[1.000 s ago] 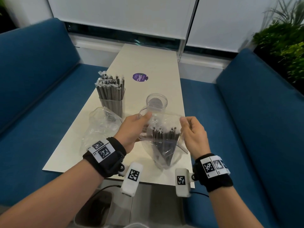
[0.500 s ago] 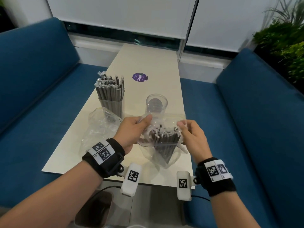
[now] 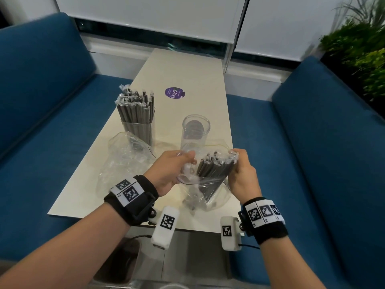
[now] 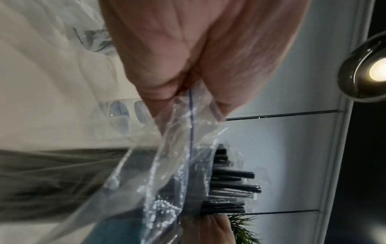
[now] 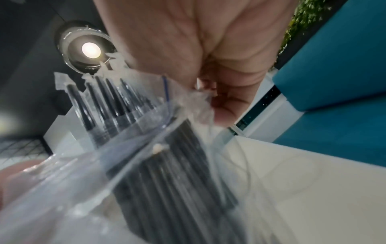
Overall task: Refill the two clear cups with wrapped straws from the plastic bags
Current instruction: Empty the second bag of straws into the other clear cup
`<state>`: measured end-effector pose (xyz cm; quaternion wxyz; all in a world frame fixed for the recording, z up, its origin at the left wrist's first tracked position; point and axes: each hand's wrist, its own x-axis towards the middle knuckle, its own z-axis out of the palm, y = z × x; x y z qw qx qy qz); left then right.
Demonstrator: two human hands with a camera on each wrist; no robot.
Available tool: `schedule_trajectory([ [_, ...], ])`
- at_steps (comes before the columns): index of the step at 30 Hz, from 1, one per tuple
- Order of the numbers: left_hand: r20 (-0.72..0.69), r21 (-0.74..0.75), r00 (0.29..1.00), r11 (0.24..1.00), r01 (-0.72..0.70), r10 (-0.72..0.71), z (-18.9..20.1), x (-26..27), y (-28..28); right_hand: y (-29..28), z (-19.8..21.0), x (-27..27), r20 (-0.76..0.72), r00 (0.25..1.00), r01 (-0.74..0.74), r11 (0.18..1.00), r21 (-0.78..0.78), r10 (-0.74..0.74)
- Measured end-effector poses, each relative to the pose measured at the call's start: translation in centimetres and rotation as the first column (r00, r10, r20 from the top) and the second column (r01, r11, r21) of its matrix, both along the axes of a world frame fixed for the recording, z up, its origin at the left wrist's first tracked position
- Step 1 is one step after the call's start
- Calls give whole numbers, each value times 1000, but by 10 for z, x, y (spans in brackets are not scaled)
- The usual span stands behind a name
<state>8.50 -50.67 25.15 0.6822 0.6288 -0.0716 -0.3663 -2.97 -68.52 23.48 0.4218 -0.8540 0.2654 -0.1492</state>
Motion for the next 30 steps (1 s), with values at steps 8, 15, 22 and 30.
schedule_trajectory([
  [8, 33, 16, 992, 993, -120, 119, -14, -7, -6, 2, -14, -1, 178, 982, 53, 997, 58, -63],
  [15, 164, -214, 982, 975, -60, 96, -12, -15, 0, 4, 0, -1, 333, 937, 20, 968, 250, -105],
  [22, 420, 140, 834, 934, 329, -357, -48, -10, 16, 3, -24, -9, 76, 996, 5, 851, 525, -52],
  [30, 629, 403, 708, 913, 54, -320, -64, 3, 10, -3, -30, -21, 134, 953, -290, 703, 650, 270],
])
